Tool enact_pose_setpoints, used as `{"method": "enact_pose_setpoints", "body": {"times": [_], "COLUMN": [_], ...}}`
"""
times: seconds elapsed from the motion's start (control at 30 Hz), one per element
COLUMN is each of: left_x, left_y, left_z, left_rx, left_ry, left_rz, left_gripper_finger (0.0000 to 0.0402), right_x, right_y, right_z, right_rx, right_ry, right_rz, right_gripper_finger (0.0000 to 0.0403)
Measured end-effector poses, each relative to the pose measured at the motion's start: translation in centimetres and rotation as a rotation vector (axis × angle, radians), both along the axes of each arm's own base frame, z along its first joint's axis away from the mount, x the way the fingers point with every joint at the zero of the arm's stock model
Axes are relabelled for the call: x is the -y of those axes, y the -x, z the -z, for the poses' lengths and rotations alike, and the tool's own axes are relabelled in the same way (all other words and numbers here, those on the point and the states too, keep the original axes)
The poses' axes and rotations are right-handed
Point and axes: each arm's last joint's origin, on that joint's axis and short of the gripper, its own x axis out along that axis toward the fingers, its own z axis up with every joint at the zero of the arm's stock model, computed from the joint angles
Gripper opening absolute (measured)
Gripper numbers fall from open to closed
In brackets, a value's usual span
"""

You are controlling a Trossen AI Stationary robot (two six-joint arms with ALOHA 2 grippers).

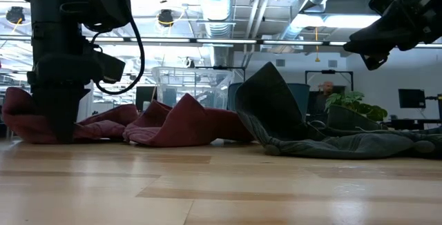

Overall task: Pick & Place hat
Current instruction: Put the left red cap into the transparent bin

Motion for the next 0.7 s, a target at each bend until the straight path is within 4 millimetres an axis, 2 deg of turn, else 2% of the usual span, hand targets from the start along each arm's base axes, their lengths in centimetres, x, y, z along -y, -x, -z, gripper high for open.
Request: {"method": "enact_pose_setpoints", "body": {"times": [0.23, 0.7], "left_x": [0.1, 1.4], "left_y": [-0.2, -2.6], "left_z": [-0.2, -3.3], "left_rx": [0.004, 0.123], "left_ry": [0.015, 0.036], "left_rz": [0.002, 0.077], "left_gripper_finger": [0.0008, 0.0009], "right_x": [0.0, 0.0], "right_y": [0.0, 0.0], "right_z": [-0.1, -0.1], "right_rx": [0.007, 0.008], "right_ry": [-0.001, 0.007], "right_rz": [0.0, -0.002], "right_gripper_finger": [0.0099, 0.0099]}}
